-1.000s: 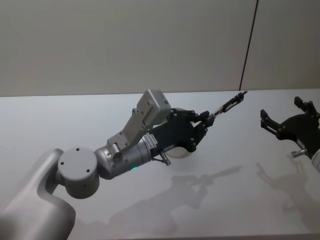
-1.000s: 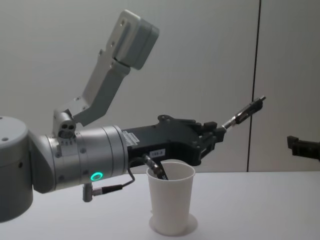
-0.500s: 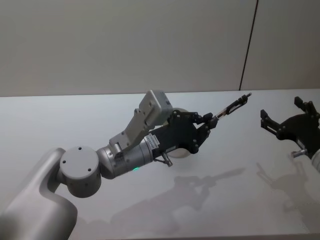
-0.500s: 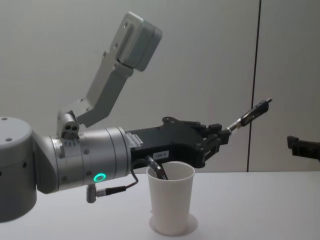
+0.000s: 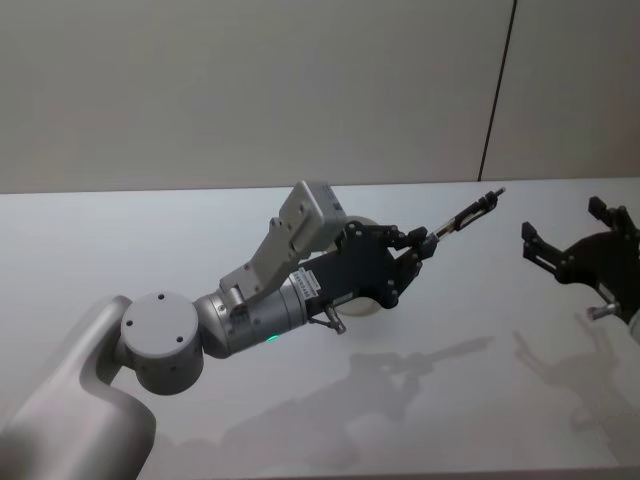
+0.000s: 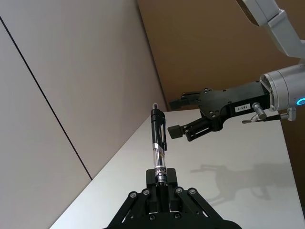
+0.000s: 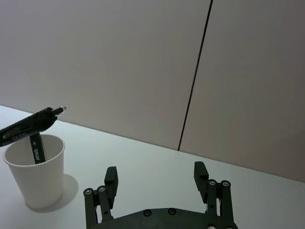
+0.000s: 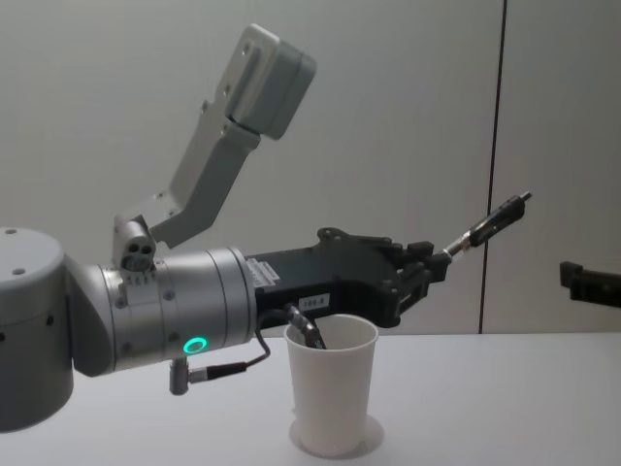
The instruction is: Place the pen into the pen holder.
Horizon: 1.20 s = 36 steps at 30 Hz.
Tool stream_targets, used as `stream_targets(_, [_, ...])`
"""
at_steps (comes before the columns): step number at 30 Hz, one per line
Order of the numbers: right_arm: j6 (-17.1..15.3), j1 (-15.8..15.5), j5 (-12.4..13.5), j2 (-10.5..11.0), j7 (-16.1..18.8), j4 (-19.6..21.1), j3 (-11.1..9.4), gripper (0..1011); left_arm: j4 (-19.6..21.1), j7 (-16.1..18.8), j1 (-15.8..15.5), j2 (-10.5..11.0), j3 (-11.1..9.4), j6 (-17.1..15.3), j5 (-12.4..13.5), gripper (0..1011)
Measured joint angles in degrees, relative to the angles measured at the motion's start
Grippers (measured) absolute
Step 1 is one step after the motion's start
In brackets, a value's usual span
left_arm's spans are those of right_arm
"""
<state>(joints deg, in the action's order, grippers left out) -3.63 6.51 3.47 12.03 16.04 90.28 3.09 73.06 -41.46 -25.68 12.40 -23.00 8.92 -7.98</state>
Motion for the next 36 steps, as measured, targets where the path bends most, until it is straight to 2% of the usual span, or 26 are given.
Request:
stream_targets(7, [-0.9, -0.55, 2.92, 0.75, 1.85, 0.43, -0.75, 1002, -0.05, -0.08, -0.04, -0.03, -0.02, 0.02, -0.04, 137])
stream_targets(21, [-4.34, -1.24, 11.3, 3.11, 9.66, -0.07, -2.76, 1002, -0.11, -0.15, -0.08, -0.03, -0.01, 0.03, -0.06, 137])
stream_targets(29, [-6.64, -1.49, 18.15, 4.49, 16.66, -1.08, -3.79, 1002, -0.11, -0.18, -0.08, -0.03, -0.01, 0.02, -0.05, 137])
stream_targets(33, [-7.73, -1.54, 21.22, 4.88, 19.3, -1.51, -4.06, 1002, -0.11, -0.18, -0.08, -0.03, -0.01, 0.02, -0.05, 137])
stream_targets(34, [-7.73, -1.54, 21.22, 4.88, 19.3, -1.51, -4.06, 1002, -0.11, -0.18, -0.08, -0.03, -0.01, 0.02, -0.05, 137])
stream_targets(36, [-8.74, -1.56, 23.75, 5.13, 21.2, -1.86, -4.24, 1002, -0.11, -0.18, -0.08, -0.03, -0.01, 0.02, -0.05, 137])
